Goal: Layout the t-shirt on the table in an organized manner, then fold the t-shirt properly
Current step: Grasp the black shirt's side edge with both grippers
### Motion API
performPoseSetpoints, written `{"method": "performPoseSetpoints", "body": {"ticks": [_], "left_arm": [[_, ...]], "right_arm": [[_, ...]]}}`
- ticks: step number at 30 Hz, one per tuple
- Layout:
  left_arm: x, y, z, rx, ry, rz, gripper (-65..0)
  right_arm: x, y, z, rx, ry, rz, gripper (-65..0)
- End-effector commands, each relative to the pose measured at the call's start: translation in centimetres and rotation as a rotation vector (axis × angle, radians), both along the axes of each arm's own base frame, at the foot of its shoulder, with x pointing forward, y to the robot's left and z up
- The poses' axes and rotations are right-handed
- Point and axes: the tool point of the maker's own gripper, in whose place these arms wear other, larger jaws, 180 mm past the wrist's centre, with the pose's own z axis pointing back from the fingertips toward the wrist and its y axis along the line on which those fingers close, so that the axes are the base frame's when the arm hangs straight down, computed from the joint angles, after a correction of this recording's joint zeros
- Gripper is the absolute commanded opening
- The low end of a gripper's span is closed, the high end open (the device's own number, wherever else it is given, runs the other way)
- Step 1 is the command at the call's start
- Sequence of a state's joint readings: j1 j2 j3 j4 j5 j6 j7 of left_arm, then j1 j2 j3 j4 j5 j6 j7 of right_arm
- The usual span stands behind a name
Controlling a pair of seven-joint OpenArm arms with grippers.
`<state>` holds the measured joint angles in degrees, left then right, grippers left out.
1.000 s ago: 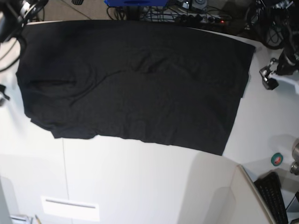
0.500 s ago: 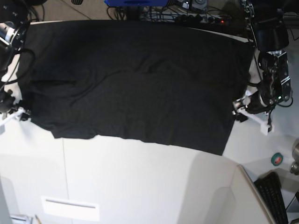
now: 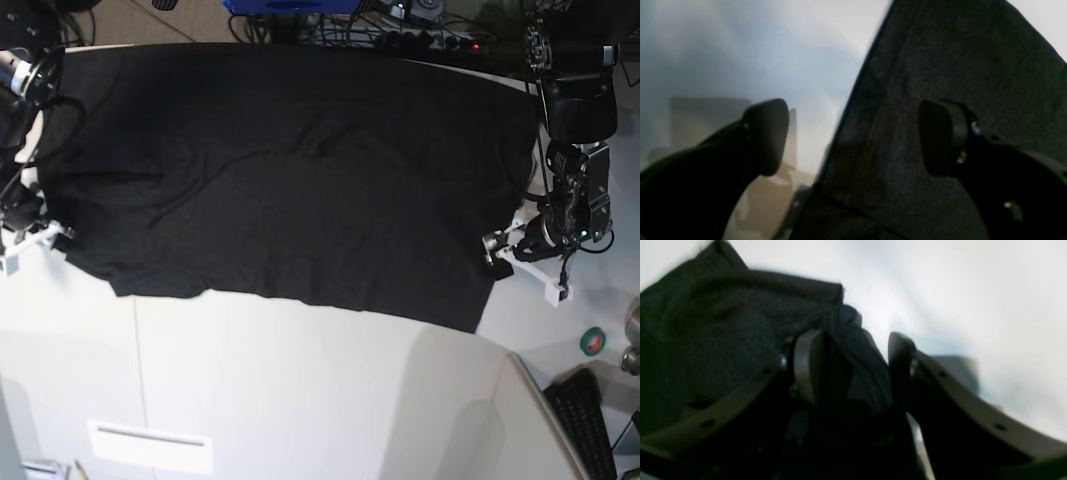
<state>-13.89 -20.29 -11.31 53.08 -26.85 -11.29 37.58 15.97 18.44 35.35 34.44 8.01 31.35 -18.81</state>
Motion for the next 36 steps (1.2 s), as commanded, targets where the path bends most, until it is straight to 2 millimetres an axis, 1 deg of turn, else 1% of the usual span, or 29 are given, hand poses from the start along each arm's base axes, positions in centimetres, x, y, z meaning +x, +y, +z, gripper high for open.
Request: {"method": "performPoseSetpoints", "body": {"ticks": [1, 2, 3, 4, 5, 7, 8, 11, 13, 15, 16, 18, 20, 23, 24, 26, 28, 29, 30, 31, 34, 36], "left_arm": [[2.3, 0.8, 2.3, 0.017, -0.070, 0.002, -7.9], [2.6, 0.8, 2.5, 0.015, -0.073, 0.004, -7.9], [2.7, 0.9, 2.5, 0.013, -0.073, 0.007, -7.9], [3.4, 0.7, 2.9, 0.008, -0.084, 0.007, -7.9], [4.0, 0.7, 3.2, 0.005, -0.092, 0.010, -7.9], [5.0, 0.8, 3.7, -0.006, -0.099, 0.021, -7.9], [5.6, 0.8, 4.0, -0.011, -0.103, 0.025, -7.9], [7.6, -0.4, 4.4, -0.002, -0.085, -0.018, -7.9], [9.3, -1.0, 4.6, 0.026, -0.109, -0.043, -7.9], [10.3, -1.1, 4.2, 0.067, -0.133, -0.060, -7.9], [10.5, -1.1, 3.8, 0.087, -0.128, -0.068, -7.9], [10.6, -1.5, 2.4, 0.112, -0.100, -0.077, -7.9], [10.4, -1.3, 1.5, 0.123, -0.081, -0.062, -7.9], [10.3, -1.5, 1.1, 0.126, -0.085, -0.062, -7.9], [10.1, -1.8, 0.9, 0.124, -0.086, -0.071, -7.9], [10.0, -3.3, 0.4, 0.115, -0.091, -0.099, -8.1], [9.4, -3.8, -0.3, 0.108, -0.079, -0.107, -8.6], [9.2, -4.0, -0.6, 0.105, -0.075, -0.108, -10.2], [8.9, -4.4, -0.9, 0.101, -0.068, -0.113, -14.6], [8.2, -4.4, -1.6, 0.100, -0.054, -0.114, -19.7], [7.1, -4.4, -2.6, 0.087, -0.036, -0.099, -38.8], [7.1, -4.3, -2.6, 0.088, -0.036, -0.099, -49.9]], "right_arm": [[1.4, -1.3, 1.6, -0.024, -0.046, -0.010, -35.9], [1.4, -1.3, 1.6, -0.023, -0.048, -0.011, -36.2], [1.3, -1.3, 1.5, -0.022, -0.046, -0.011, -37.8], [1.3, -1.3, 1.5, -0.022, -0.046, -0.011, -41.7], [1.3, -1.3, 1.5, -0.022, -0.046, -0.011, -46.5], [1.4, -1.2, 1.5, -0.021, -0.049, -0.010, -61.5], [1.5, -1.1, 1.6, -0.020, -0.051, -0.010, -65.0], [1.6, -1.1, 1.7, -0.022, -0.056, -0.010, -65.0], [2.0, -1.0, 1.9, -0.018, -0.061, -0.009, -65.0], [2.1, -0.9, 2.0, -0.017, -0.062, -0.009, -65.0], [2.1, -0.9, 2.0, -0.017, -0.062, -0.009, -65.0], [2.1, -0.9, 2.0, -0.017, -0.062, -0.009, -65.0], [2.2, -1.0, 2.0, -0.018, -0.064, -0.010, -65.0], [2.4, -1.3, 2.5, -0.029, -0.078, -0.010, -65.0], [2.4, -1.3, 2.6, -0.032, -0.080, -0.009, -65.0], [2.4, -1.4, 2.6, -0.033, -0.082, -0.009, -65.0], [2.4, -1.6, 2.7, -0.035, -0.082, -0.011, -65.0], [2.4, -1.6, 2.7, -0.036, -0.081, -0.011, -65.0], [2.4, -1.6, 2.7, -0.038, -0.081, -0.010, -65.0], [2.4, -1.6, 2.7, -0.038, -0.081, -0.010, -65.0], [2.4, -1.7, 2.8, -0.039, -0.081, -0.011, -65.0], [2.4, -1.6, 2.7, -0.039, -0.080, -0.007, -65.0]]}}
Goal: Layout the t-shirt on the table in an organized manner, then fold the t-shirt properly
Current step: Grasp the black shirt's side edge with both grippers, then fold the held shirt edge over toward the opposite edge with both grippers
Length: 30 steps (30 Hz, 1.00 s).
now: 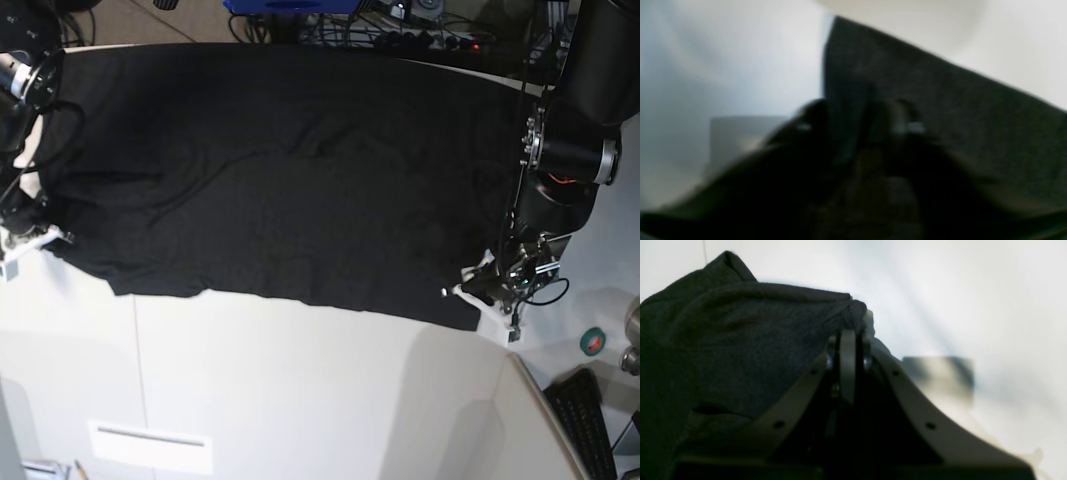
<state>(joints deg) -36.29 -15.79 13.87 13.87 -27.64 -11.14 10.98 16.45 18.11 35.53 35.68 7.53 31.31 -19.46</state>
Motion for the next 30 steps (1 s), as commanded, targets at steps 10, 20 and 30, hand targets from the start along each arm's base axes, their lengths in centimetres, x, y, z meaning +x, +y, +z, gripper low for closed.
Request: {"method": "performPoseSetpoints", "body": {"ticks": [10, 20, 30], "left_arm": [[2.8, 0.5, 2.9, 0.005, -0.036, 0.000, -65.0], [0.9, 0.4, 5.0, 0.034, -0.110, -0.109, -65.0], [-5.6, 0.1, 7.1, -0.012, -0.067, -0.102, -65.0]], "right_arm": [[2.7, -2.8, 4.9, -0.101, -0.145, -0.006, -65.0], [2.1, -2.8, 8.5, -0.228, -0.239, 0.044, -65.0], [-1.2, -2.8, 6.4, -0.240, -0.171, 0.059, -65.0]]}}
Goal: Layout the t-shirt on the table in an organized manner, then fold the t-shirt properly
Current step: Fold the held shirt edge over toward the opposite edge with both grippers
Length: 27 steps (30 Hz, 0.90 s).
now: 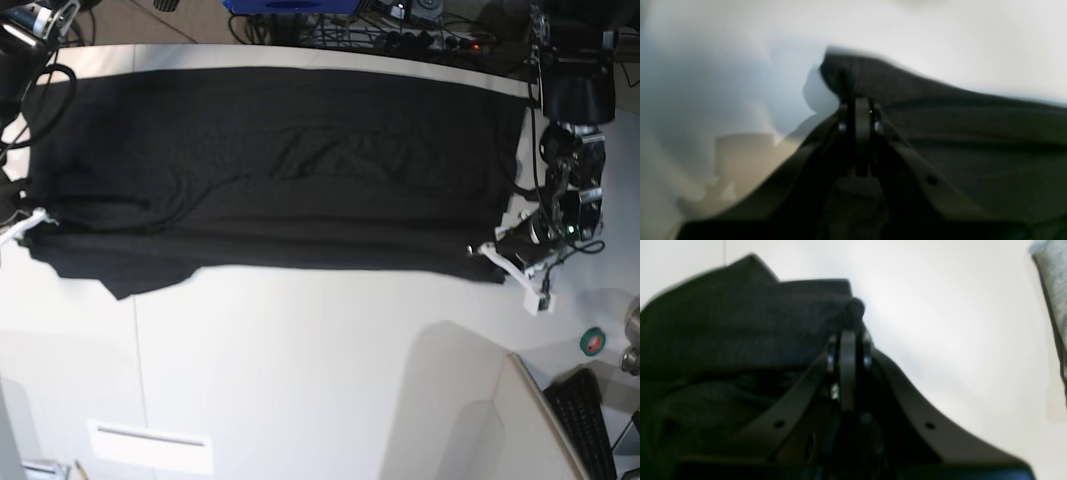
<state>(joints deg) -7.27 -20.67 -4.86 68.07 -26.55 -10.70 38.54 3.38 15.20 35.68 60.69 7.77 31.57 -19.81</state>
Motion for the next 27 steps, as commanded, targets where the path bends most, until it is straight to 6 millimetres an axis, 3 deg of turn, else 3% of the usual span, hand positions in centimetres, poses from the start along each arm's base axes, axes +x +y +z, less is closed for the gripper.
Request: {"method": "performPoseSetpoints", "body": {"ticks": [1, 10, 17, 19, 21, 25, 27], "left_arm": [[1.1, 0.0, 1.9, 0.003, -0.059, -0.012, -65.0], [-2.9, 0.9, -0.4, 0.007, 0.013, 0.010, -65.0], [-3.2, 0.7, -0.8, 0.004, 0.022, 0.008, -65.0], [-3.2, 0.6, -0.8, 0.002, 0.022, 0.008, -65.0], [-3.2, 0.6, -0.7, 0.002, 0.020, 0.008, -65.0], [-3.2, 0.6, -0.7, 0.002, 0.020, 0.008, -65.0], [-3.2, 0.6, -0.7, 0.002, 0.020, 0.008, -65.0]], "right_arm": [[0.5, -1.2, 1.7, -0.033, -0.037, -0.002, -65.0], [-3.4, 0.4, 0.9, -0.023, 0.108, -0.015, -65.0], [-4.8, 0.9, -0.3, 0.014, 0.264, -0.011, -65.0], [-4.9, 1.0, -0.2, 0.016, 0.294, -0.009, -55.2], [-4.2, 0.7, 1.4, -0.020, 0.258, -0.005, -45.5], [-2.4, 1.2, 3.8, -0.051, 0.178, 0.004, -37.5], [-0.3, 1.3, 4.6, -0.039, 0.135, 0.001, -34.5]]}}
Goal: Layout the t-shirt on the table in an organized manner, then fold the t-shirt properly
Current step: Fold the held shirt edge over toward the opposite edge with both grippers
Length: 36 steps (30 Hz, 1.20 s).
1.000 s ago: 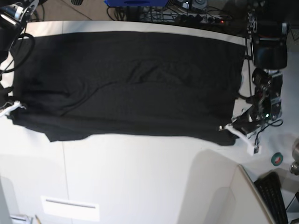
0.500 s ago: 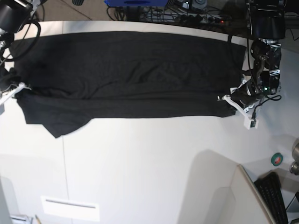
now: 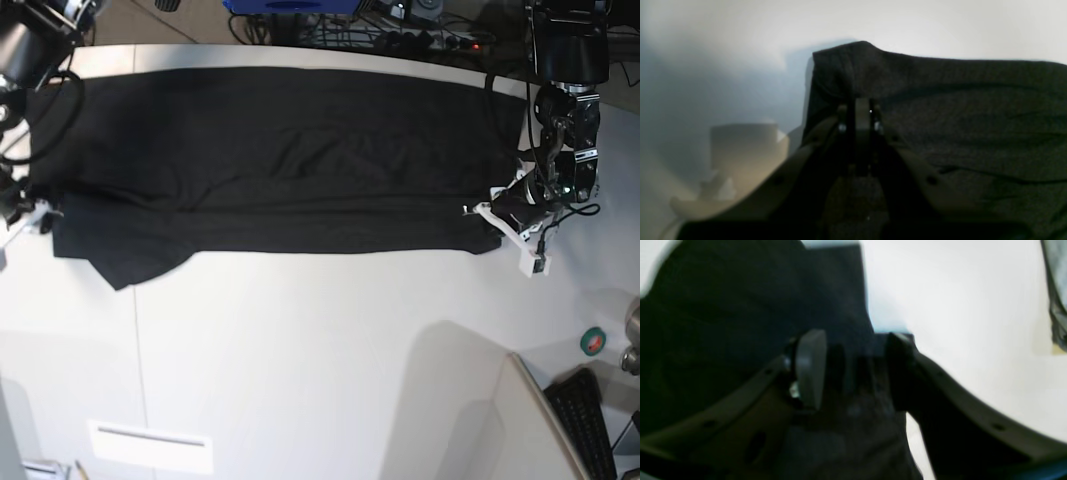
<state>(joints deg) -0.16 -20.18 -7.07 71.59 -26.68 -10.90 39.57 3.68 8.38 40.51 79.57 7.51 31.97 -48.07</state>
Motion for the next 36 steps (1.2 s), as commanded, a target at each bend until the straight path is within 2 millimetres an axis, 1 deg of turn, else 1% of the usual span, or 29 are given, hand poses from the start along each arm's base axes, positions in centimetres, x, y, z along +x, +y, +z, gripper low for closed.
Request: {"method": "performPoseSetpoints", "body": {"ticks": [1, 2, 4, 6, 8, 10, 13, 20, 27, 28, 29, 33, 35, 36], "left_arm": [[1.2, 0.6, 1.4, 0.010, -0.050, 0.000, -65.0], [1.2, 0.6, 1.4, 0.010, -0.050, 0.000, -65.0], [1.2, 0.6, 1.4, 0.010, -0.050, 0.000, -65.0], [1.4, 0.6, 1.4, 0.009, -0.053, 0.000, -65.0], [1.4, 0.6, 1.5, 0.009, -0.054, 0.000, -65.0], [1.4, 0.6, 1.5, 0.010, -0.054, 0.000, -65.0], [1.4, 0.8, 1.6, 0.013, -0.054, 0.000, -65.0], [1.6, 0.8, 1.7, 0.013, -0.058, 0.002, -65.0], [1.6, 0.9, 1.7, 0.013, -0.059, 0.004, -65.0], [1.6, 0.9, 1.7, 0.013, -0.059, 0.004, -65.0], [1.6, 0.9, 1.7, 0.013, -0.059, 0.004, -65.0], [1.7, 0.9, 1.7, 0.013, -0.060, 0.003, -65.0], [1.7, 0.9, 1.7, 0.013, -0.060, 0.003, -65.0], [1.7, 0.9, 1.7, 0.013, -0.060, 0.003, -65.0]], "right_arm": [[2.7, -1.1, 2.0, -0.011, -0.084, -0.002, -32.9], [3.4, -1.4, 1.5, 0.010, -0.082, -0.009, -31.2], [5.1, -1.4, 0.0, 0.082, -0.081, -0.031, -29.9], [5.9, -1.8, -1.8, 0.148, -0.075, -0.064, -29.9], [6.3, -2.1, -3.1, 0.197, -0.082, -0.097, -29.9], [6.4, -2.7, -3.8, 0.222, -0.093, -0.126, -29.7], [6.5, -2.8, -4.8, 0.261, -0.094, -0.154, -29.7], [6.6, -2.1, -5.2, 0.279, -0.102, -0.159, -30.2], [6.6, -1.9, -5.3, 0.282, -0.099, -0.159, -31.1], [6.6, -1.9, -5.3, 0.282, -0.099, -0.159, -33.8], [6.5, -1.9, -5.3, 0.283, -0.098, -0.159, -38.0], [6.5, -1.9, -5.4, 0.283, -0.097, -0.160, -56.9], [6.5, -1.9, -5.4, 0.284, -0.100, -0.161, -64.2], [6.6, -2.0, -5.3, 0.284, -0.104, -0.163, -65.0]]}}
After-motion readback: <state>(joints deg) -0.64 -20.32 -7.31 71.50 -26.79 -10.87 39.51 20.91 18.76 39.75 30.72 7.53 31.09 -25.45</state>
